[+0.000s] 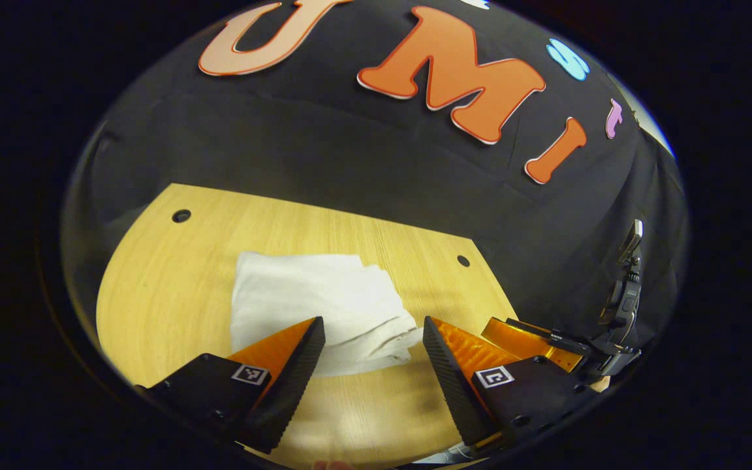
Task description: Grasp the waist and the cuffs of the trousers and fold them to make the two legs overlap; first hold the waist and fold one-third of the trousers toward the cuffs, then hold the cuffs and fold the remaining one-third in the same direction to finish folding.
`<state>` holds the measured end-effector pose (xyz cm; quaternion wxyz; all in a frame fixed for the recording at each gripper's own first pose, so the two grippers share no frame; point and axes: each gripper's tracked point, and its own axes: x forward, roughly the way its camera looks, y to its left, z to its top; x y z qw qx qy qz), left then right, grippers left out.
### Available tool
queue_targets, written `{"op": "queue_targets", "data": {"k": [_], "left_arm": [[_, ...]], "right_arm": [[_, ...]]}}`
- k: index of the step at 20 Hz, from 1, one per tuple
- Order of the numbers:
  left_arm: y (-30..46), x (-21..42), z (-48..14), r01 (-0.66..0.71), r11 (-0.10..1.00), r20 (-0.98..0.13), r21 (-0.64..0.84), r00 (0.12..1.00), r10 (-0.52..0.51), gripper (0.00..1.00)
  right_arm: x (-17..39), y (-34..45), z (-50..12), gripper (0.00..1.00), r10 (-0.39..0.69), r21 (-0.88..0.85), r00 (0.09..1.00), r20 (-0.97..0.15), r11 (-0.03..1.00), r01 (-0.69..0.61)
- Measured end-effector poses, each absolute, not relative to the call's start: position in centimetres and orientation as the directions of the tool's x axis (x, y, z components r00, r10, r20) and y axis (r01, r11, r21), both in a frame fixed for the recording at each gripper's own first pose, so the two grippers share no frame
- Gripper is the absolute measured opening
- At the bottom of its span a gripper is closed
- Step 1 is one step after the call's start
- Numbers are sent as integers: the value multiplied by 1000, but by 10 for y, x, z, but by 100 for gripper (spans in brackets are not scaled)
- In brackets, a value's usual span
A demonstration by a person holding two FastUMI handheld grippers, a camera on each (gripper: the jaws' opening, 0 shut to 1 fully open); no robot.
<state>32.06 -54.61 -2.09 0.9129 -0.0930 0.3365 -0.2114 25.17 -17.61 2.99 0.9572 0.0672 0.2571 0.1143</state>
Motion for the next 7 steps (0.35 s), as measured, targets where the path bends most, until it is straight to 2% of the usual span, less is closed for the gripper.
{"op": "queue_targets", "data": {"k": [3, 7], "left_arm": [[-517, 323, 1, 308, 913, -483, -266, 778, -403, 99], [-495, 323, 0, 272, 933, -403, -234, 847, -348, 99]], "right_arm": [[252, -161, 54, 98, 275, 168, 869, -410, 960, -225], [249, -145, 85, 98, 312, 115, 904, -293, 950, -291]]}}
